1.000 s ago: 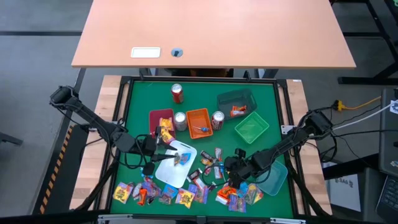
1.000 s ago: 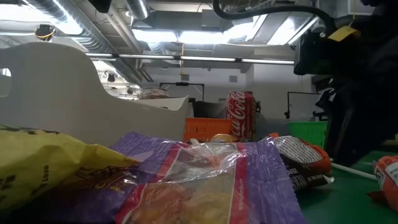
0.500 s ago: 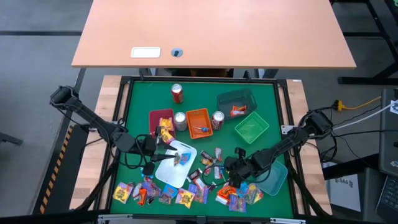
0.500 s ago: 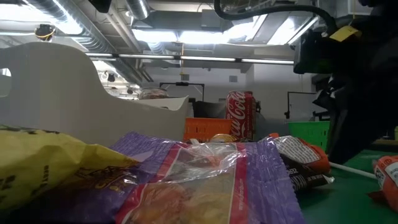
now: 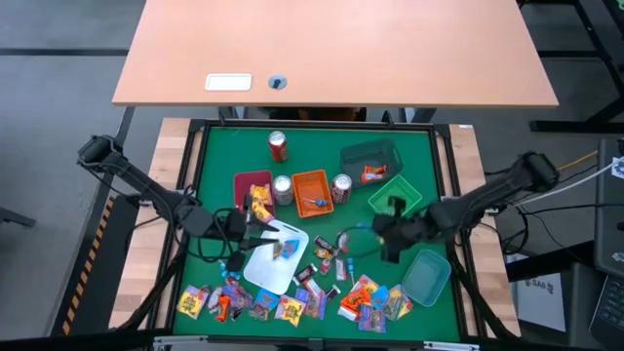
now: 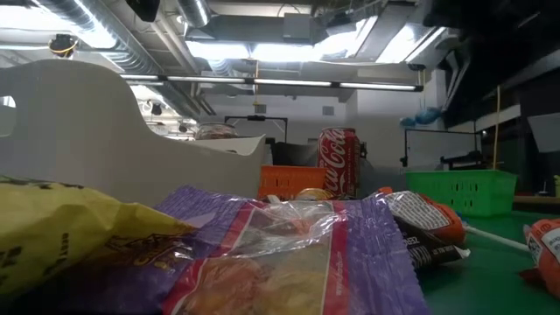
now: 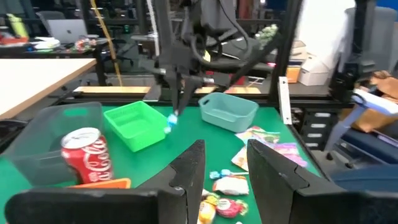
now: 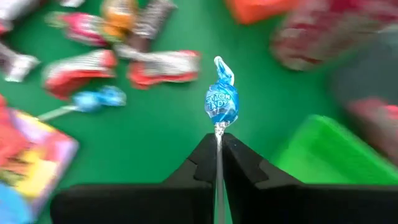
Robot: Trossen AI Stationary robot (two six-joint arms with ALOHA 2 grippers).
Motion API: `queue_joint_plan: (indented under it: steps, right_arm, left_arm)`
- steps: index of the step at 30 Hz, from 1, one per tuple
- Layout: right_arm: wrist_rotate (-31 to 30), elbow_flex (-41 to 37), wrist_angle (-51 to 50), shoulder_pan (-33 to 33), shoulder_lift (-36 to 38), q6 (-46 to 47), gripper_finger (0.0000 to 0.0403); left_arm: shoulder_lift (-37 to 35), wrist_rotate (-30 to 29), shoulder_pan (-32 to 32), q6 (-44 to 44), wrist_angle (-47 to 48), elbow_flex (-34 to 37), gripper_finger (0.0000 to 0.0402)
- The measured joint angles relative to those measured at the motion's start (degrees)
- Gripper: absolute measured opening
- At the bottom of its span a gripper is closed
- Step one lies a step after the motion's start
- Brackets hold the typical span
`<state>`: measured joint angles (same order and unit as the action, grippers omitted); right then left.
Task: Sort candy
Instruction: Put the blue lollipop into the orange bin
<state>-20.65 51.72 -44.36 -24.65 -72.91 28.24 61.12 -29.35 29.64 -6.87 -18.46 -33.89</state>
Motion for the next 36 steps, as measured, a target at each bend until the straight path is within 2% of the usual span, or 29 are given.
queue_joint_plan:
  steps: [7,14,19,24,31,36]
  right_arm:
    - [-0.82,0.0,-14.79,6.66,6.88,-1.77,0.001]
    - [-0.81,0.01,-24.69,11.22,7.52,-1.82,0.0013]
    - [-0.87,0.02,-25.18,13.06,7.44,-7.26,0.0013]
    - [-4.19,0.02,-25.14,15.16,7.44,-13.53,0.0012]
    - [-5.33,0.02,-24.62,18.96,7.44,-15.47,0.0012]
    - [-4.46,0.02,-14.38,20.21,7.44,-15.99,0.0012]
  left_arm:
    - [0.0,-1.66,-2.9,-0.08,-0.03,0.02,0.0108]
    - [0.0,-1.72,-5.63,-0.24,-0.02,0.02,0.0108]
    - [0.0,-1.74,-7.65,-0.24,-0.04,0.02,0.0108]
    - [0.0,-1.72,-10.02,-0.24,-0.04,0.02,0.0108]
    - [0.0,-1.72,-13.5,-0.04,-0.02,0.02,0.0108]
    - [0.0,-1.71,-15.94,-0.02,-0.03,0.02,0.0108]
